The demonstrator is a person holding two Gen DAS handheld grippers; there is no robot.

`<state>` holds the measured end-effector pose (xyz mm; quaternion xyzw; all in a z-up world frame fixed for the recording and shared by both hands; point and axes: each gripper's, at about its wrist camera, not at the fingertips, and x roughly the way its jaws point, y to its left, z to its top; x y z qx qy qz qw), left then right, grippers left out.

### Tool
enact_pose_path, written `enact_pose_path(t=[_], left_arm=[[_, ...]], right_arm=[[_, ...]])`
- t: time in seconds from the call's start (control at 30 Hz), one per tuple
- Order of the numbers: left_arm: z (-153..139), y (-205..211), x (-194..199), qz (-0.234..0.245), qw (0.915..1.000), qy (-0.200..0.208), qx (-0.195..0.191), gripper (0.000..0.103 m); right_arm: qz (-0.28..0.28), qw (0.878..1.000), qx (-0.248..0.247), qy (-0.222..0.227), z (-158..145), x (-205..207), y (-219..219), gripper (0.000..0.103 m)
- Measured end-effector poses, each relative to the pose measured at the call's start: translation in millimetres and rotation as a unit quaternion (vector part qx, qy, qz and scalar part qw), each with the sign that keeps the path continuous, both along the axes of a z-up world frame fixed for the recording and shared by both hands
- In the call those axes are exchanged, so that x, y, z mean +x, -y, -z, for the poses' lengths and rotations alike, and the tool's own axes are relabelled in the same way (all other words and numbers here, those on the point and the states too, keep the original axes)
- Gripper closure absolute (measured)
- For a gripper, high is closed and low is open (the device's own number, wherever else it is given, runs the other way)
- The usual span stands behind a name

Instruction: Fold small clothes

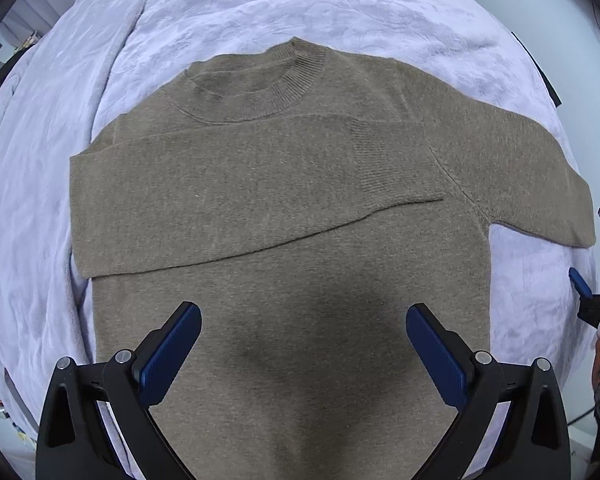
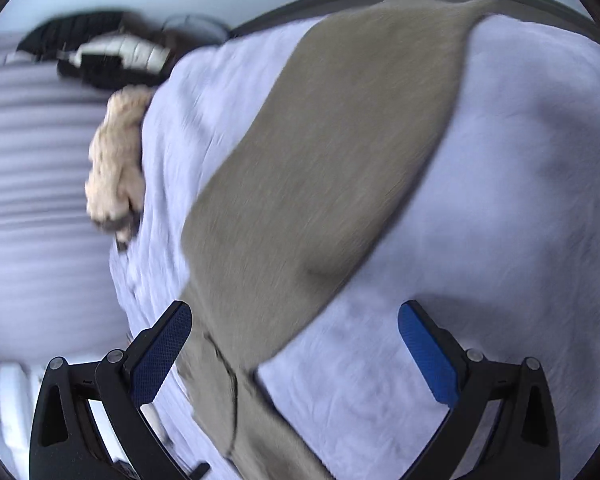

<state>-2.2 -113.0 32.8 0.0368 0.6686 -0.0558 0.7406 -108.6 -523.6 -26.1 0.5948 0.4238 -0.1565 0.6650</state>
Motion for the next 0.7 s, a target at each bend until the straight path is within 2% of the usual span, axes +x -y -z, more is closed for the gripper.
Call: enact_pose_path(t=[0.1,0.27,0.3,0.33,0.37,0.4,0.43,0.53,0.7], left_arm=[[5.8,7.5,1.5,0.007,1.0,-0.005,-0.001,0.0],[9.9,18.9,4.7,0.014,0.9999,-0.005,-0.005,0.0],[9.8,20.7,5.5,0.015,0.9999,-0.004,-0.006,0.0],[10.0,22.5,6.4,0.016,0.9998,-0.004,-0.008,0.0],[9.4,23.8,6.9,0.015,0.9998,-0.003,-0.009,0.0],[8.8,24.4,7.4,0.015,0.9998,-0.002,-0.011,0.0],[8.0,25.0,7.8,0.014,0.9998,-0.001,-0.012,0.0],[5.7,23.5,9.5,0.013,0.9998,0.005,-0.013,0.0],[2.6,12.9,14.0,0.007,0.9998,0.016,-0.007,0.0]], right_arm=[[0.037,0.999,0.002,0.016,4.4,-3.0,21.0,0.0],[0.082,0.995,0.035,0.047,14.7,3.5,42.8,0.002],[0.089,0.994,0.043,0.051,17.2,5.3,44.7,0.01],[0.092,0.993,0.051,0.051,20.1,6.9,46.0,0.031],[0.097,0.992,0.063,0.043,25.1,8.6,47.6,0.044],[0.1,0.992,0.071,0.037,28.6,9.8,47.8,0.077],[0.103,0.991,0.077,0.036,31.6,9.8,48.1,0.094],[0.1,0.989,0.086,0.073,26.5,8.4,46.1,0.096],[0.042,0.983,0.093,0.15,-4.9,23.1,33.6,0.096]])
